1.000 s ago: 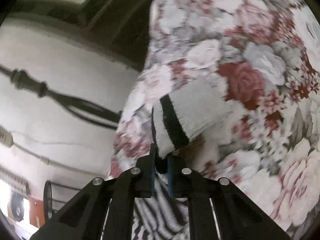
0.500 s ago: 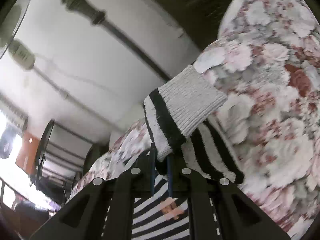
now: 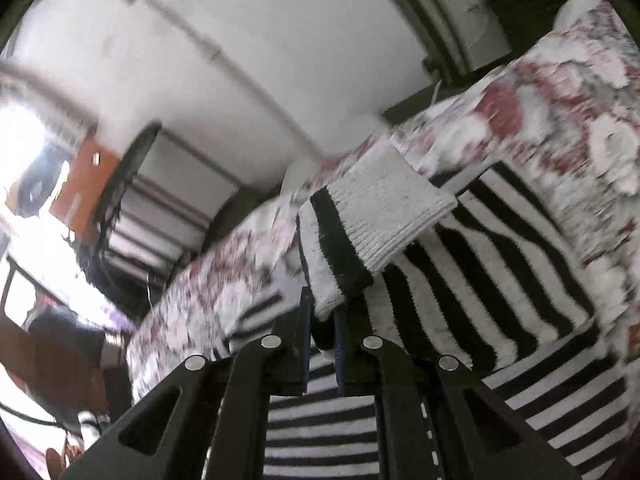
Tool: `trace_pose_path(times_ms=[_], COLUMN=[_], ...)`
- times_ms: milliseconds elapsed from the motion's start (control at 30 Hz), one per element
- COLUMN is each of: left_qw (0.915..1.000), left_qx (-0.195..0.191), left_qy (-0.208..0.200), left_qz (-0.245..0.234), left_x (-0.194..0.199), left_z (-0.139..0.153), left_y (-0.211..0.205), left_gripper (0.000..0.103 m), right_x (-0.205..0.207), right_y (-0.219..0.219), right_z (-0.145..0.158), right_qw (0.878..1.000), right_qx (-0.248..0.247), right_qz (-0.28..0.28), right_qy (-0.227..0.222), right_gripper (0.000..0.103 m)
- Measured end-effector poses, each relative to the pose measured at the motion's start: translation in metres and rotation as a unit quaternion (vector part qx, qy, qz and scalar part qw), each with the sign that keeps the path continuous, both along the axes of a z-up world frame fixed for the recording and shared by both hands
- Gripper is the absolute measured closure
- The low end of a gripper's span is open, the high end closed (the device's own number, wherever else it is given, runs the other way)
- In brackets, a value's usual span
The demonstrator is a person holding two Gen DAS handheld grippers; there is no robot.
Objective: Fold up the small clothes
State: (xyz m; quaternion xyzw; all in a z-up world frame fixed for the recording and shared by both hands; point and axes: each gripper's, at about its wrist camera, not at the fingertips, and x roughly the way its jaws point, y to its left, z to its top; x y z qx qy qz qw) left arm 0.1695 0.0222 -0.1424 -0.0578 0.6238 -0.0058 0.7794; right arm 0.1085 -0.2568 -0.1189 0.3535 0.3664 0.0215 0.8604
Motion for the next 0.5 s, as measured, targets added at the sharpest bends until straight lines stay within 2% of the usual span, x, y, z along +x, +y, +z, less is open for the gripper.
trace_pose_path(times_ms=[167,367,500], left_qw=[0.9999,0.9999,0.9999], left_qx=[-0.002,0.003,0.006], left_qy=[0.003,0.008,0.01], left_qz=[0.013,0.012,0.011], left_x=[0.003,0.003,0.005], left_z=[-0.003,-0.007,-0.008], left_y=[0.006,0.005,0.005], left_gripper=[0.011,0.011,0.011], right_x=[0.007,0.014,0.017], right_y=[0.039,0.073,0.08], right_z=[-0.024,-0.055,-0.083], right_qw=[0.998,0.991,0.983], right_qx=[-0.016,-0.061,-0.077], right_qz=[0.045,0.095,0.124], right_qy=[0.029,0.068,0.112], right_gripper=[0.093,0.093,0.085])
